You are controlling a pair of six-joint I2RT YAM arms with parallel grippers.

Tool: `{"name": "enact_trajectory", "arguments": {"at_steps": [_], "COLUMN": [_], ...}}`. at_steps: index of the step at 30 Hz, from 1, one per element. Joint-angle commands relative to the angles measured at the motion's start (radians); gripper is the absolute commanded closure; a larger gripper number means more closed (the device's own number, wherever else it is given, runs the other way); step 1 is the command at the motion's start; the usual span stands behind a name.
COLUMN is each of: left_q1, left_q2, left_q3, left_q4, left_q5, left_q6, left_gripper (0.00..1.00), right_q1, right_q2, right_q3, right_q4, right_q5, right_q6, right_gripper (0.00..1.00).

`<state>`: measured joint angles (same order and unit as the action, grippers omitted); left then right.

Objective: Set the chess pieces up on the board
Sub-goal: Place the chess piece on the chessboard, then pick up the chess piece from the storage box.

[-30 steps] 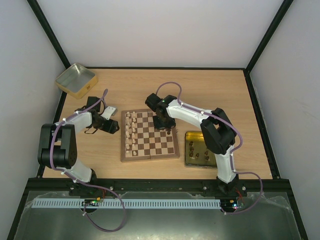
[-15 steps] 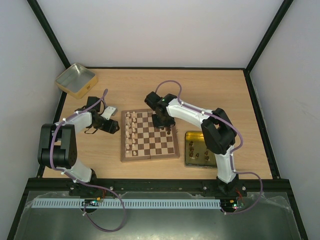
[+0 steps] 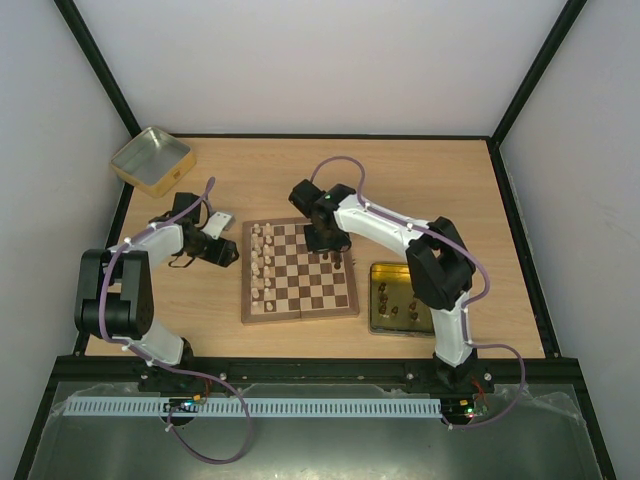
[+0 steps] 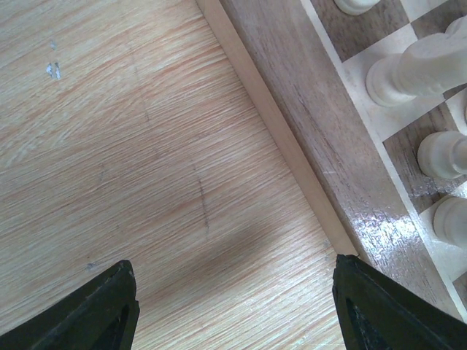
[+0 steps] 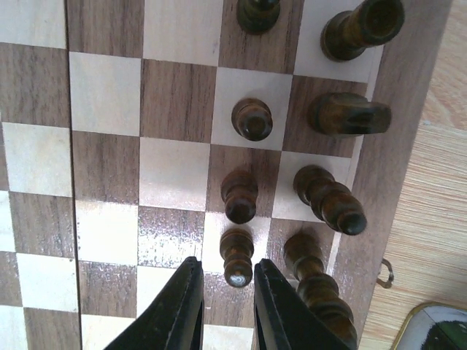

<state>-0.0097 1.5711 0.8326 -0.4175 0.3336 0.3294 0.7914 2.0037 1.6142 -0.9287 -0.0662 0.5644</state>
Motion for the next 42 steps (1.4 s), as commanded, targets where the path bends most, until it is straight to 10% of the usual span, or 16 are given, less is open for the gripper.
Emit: {"name": "enact_trajectory", "arguments": {"at_steps": [1, 8, 20, 42], "left_q1": [0.007, 0.008, 0.009, 0.008], "left_q2": [-0.021, -0.030, -0.028, 0.009], "left_q3": [-0.013, -0.015, -0.015, -0.001], "left_q4": [-0.017, -0.018, -0.014, -0.020], "left_q5": [0.012, 0.012, 0.015, 0.027], "left_q6": [0.007, 0.005, 0.002, -0.003], "left_gripper": [0.27, 0.27, 0.27, 0.26], "right_q1": [-0.004, -0.008, -0.155, -0.164], "right_q2": [-0.064, -0.196, -0.558, -0.755], "right_q3": [0.053, 0.039, -0.468, -0.824], "right_q4": [-0.069, -0.137, -0.048, 0.042], "right_q5": [0.043, 0.138, 0.086, -0.043], "right_q6": [-0.003, 0.017, 0.108, 0.216], "right_gripper": [0.81, 0.81, 0.80, 0.77]}}
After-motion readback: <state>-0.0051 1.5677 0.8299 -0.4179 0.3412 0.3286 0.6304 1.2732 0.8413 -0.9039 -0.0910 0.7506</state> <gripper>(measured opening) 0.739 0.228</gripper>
